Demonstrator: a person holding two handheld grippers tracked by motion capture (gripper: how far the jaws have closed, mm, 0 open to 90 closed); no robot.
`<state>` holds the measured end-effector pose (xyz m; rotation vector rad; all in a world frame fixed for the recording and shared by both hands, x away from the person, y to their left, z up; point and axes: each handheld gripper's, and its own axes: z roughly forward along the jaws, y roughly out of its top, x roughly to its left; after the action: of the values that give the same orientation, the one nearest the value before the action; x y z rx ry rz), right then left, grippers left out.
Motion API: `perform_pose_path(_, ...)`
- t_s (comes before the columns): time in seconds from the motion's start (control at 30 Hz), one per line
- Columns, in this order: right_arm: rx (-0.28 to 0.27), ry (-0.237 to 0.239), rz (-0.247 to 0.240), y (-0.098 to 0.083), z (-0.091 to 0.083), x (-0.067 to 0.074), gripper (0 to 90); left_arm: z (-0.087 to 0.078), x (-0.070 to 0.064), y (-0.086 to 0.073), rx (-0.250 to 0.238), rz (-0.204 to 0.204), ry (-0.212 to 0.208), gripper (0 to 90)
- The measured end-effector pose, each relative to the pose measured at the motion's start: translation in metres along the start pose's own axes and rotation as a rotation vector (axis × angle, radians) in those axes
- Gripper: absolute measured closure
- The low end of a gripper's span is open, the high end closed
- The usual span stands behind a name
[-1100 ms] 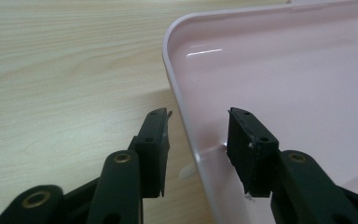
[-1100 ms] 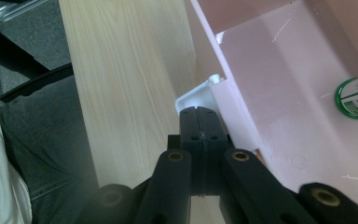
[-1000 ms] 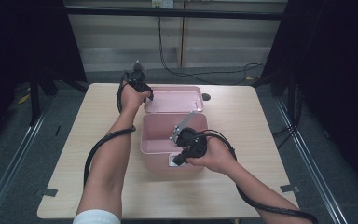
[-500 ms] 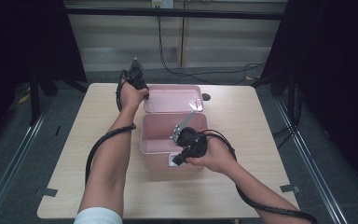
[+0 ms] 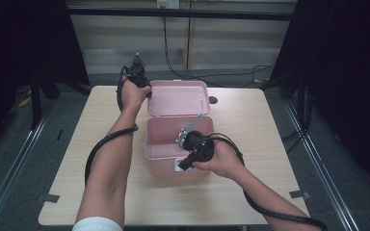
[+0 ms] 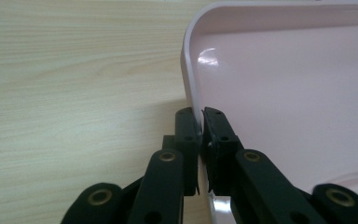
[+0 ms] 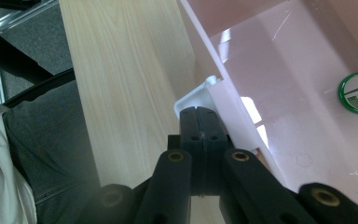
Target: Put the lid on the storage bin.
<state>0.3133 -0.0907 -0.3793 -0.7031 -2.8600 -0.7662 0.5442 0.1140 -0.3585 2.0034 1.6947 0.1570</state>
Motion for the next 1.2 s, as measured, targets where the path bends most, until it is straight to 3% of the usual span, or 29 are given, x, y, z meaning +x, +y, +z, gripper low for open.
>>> perform_pose_path(0.43,-0.012,0.002,0.021,0.0,0.0,-0.002,90.0,-0.024,0.0,0.002,-0.007,0.019,-0.004,86.0)
perform_pose_path(0.77,-0.013,0.006,0.029,0.001,0.0,-0.003,90.0,-0.038,-0.004,0.005,0.016,0.051,-0.008,86.4)
perform_pose_path(1.2,-0.012,0.007,0.039,0.001,0.001,-0.003,90.0,-0.054,-0.009,0.008,0.038,0.058,-0.018,87.4)
